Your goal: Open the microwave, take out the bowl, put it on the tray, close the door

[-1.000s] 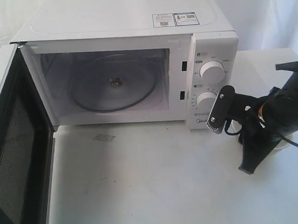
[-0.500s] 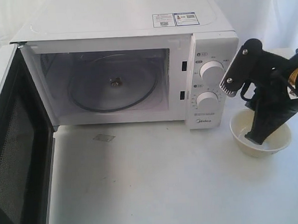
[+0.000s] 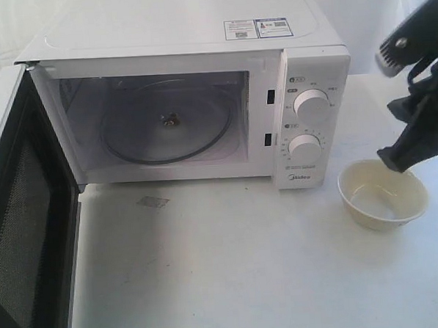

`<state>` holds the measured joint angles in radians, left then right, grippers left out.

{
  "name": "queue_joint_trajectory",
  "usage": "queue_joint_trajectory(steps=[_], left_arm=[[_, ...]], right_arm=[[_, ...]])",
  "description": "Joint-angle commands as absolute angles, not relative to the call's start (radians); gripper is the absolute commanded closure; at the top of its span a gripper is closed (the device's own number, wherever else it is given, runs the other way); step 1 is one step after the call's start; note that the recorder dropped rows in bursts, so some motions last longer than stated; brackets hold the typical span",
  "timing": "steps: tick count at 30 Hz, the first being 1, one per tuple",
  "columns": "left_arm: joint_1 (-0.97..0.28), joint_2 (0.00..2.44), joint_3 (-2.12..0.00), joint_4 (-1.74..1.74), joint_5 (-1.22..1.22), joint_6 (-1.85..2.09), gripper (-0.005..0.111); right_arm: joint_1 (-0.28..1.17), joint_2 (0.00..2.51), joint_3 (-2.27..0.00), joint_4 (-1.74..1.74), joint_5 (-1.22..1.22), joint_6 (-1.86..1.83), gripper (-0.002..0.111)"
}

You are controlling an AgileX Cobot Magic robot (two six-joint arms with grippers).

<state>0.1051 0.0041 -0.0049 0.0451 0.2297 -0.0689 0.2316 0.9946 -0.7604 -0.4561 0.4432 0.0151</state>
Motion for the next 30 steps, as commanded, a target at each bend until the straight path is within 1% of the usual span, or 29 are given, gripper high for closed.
queue_joint_trajectory(steps=[1,4,8,12,25,28,30], left_arm=[[0.106,0.0,0.0,0.037,0.232,-0.07,0.107],[0.106,0.0,0.0,0.037,0.232,-0.07,0.107],[0.106,0.0,0.0,0.037,0.232,-0.07,0.107],[0.106,0.0,0.0,0.037,0.232,-0.07,0.107],[0.106,0.0,0.0,0.037,0.232,-0.07,0.107],[0.106,0.0,0.0,0.037,0.232,-0.07,0.107],[0.106,0.0,0.0,0.037,0.232,-0.07,0.107]], right_arm=[[0.228,0.864,-0.766,-0.269,0.511,0.049,0.109],[0.228,0.77,-0.766,-0.085,0.584,0.037,0.108],[0.228,0.669,-0.766,0.163,0.686,-0.074,0.108],[0.228,0.599,-0.766,0.326,0.715,-0.078,0.108],[0.228,0.527,-0.766,0.366,0.713,-0.075,0.108],[0.231,0.527,-0.734,0.366,0.708,-0.075,0.108],[0.248,0.525,-0.66,0.37,0.639,-0.075,0.108]])
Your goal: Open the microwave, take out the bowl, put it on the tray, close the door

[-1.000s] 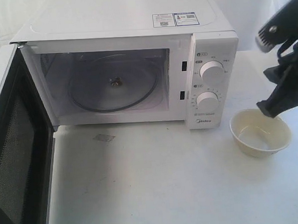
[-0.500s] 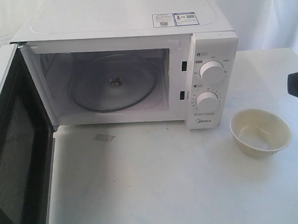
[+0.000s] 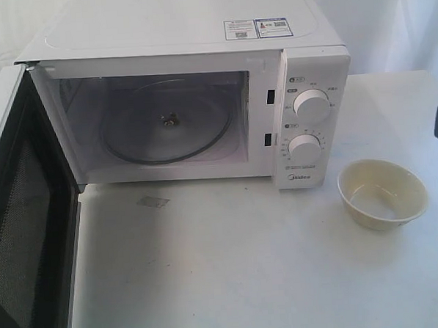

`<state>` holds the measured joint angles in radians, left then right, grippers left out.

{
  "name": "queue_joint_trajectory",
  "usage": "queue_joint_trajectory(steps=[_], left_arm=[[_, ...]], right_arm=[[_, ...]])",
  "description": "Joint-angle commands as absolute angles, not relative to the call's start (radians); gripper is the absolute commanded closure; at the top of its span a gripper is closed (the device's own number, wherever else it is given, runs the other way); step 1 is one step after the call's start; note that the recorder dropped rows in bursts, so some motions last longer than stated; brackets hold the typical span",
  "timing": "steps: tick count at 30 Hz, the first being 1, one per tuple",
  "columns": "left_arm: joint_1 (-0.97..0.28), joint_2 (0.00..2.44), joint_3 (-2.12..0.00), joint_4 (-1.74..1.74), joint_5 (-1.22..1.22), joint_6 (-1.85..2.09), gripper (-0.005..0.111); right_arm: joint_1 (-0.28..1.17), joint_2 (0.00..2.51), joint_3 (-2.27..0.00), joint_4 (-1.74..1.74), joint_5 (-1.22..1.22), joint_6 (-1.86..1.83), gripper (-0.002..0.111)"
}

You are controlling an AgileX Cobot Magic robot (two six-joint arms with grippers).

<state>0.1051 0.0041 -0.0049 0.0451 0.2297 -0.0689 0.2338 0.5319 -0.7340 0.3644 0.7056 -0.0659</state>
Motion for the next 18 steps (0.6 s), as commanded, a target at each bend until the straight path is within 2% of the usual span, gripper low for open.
queue_joint_trajectory(steps=[1,7,13,18], left_arm=[[0.106,0.0,0.0,0.037,0.232,-0.07,0.107],[0.106,0.0,0.0,0.037,0.232,-0.07,0.107],[0.106,0.0,0.0,0.037,0.232,-0.07,0.107],[0.106,0.0,0.0,0.037,0.232,-0.07,0.107]], right_arm=[[0.248,0.52,-0.619,0.377,0.598,-0.075,0.108],[0.248,0.462,-0.434,0.417,0.376,-0.075,0.108],[0.248,0.248,-0.282,0.417,0.29,-0.075,0.108],[0.248,0.22,-0.273,0.41,0.314,-0.078,0.108]])
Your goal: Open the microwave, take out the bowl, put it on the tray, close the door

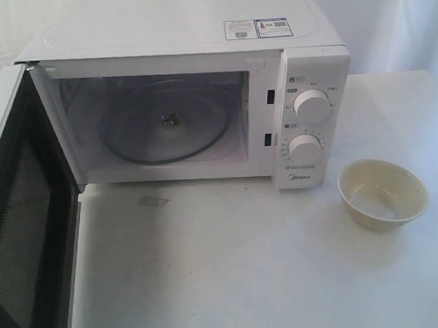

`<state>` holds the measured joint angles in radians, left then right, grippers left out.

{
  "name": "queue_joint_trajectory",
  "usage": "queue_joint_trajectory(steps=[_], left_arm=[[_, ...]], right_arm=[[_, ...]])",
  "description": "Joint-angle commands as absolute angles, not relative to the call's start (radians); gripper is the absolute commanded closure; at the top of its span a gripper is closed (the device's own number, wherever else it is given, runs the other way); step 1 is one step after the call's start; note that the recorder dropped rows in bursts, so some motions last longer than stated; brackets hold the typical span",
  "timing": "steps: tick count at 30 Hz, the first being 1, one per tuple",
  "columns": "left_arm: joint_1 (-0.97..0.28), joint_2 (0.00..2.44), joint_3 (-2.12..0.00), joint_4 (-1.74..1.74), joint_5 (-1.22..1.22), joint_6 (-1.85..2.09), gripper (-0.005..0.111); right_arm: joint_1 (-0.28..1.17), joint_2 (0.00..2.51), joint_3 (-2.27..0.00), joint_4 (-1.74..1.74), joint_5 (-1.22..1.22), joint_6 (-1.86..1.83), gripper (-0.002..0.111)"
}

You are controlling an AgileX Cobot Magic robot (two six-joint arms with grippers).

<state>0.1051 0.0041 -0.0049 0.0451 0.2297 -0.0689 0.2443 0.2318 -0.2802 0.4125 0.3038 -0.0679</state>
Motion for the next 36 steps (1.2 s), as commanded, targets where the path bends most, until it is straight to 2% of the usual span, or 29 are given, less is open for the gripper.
queue_joint_trajectory(steps=[1,6,11,16,25,36], left_arm=[[0.106,0.0,0.0,0.037,0.232,-0.07,0.107],[0.106,0.0,0.0,0.037,0.232,-0.07,0.107],[0.106,0.0,0.0,0.037,0.232,-0.07,0.107],[0.106,0.0,0.0,0.037,0.232,-0.07,0.107],[0.106,0.0,0.0,0.037,0.232,-0.07,0.107],[0.106,0.0,0.0,0.037,0.232,-0.07,0.107]], right_arm=[[0.248,0.209,-0.267,0.41,0.308,-0.096,0.108],[0.227,0.147,-0.207,0.41,0.279,-0.132,0.108],[0.16,0.065,-0.086,0.415,0.132,-0.127,0.108],[0.16,0.084,-0.093,0.479,0.103,-0.123,0.108],[0.167,0.106,-0.229,0.476,0.359,-0.196,0.108],[0.167,0.106,-0.238,0.479,0.314,-0.198,0.108]])
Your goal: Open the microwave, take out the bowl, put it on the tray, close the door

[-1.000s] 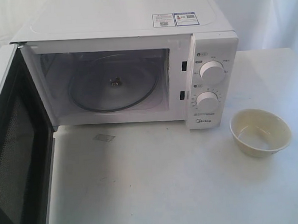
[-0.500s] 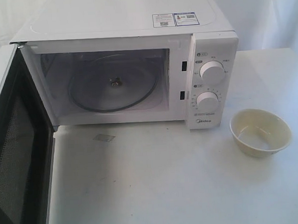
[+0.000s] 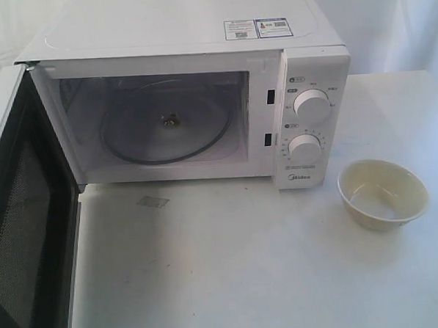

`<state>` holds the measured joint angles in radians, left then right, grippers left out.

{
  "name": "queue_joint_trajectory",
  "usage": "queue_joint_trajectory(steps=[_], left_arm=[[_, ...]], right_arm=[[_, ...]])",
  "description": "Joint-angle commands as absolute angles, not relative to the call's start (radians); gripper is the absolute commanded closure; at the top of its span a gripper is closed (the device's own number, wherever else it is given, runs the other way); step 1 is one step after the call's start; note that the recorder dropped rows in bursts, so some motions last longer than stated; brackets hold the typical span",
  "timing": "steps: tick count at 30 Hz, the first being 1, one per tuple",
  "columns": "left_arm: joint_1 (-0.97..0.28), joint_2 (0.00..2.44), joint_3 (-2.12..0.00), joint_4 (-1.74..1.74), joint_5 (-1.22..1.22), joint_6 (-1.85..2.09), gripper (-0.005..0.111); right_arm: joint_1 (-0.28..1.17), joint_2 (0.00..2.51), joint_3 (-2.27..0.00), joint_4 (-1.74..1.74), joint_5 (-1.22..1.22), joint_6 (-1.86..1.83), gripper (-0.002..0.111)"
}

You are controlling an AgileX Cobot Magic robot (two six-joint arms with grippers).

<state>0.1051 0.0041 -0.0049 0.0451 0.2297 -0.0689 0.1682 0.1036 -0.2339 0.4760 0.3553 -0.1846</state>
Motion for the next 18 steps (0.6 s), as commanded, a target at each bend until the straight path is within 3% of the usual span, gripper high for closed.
queue_joint_trajectory(steps=[1,18], left_arm=[[0.106,0.0,0.0,0.037,0.232,-0.07,0.107],[0.106,0.0,-0.008,-0.012,0.251,-0.074,0.107]], right_arm=[[0.167,0.106,-0.238,0.479,0.285,-0.198,0.108],[0.167,0.106,-0.238,0.479,0.223,-0.198,0.108]])
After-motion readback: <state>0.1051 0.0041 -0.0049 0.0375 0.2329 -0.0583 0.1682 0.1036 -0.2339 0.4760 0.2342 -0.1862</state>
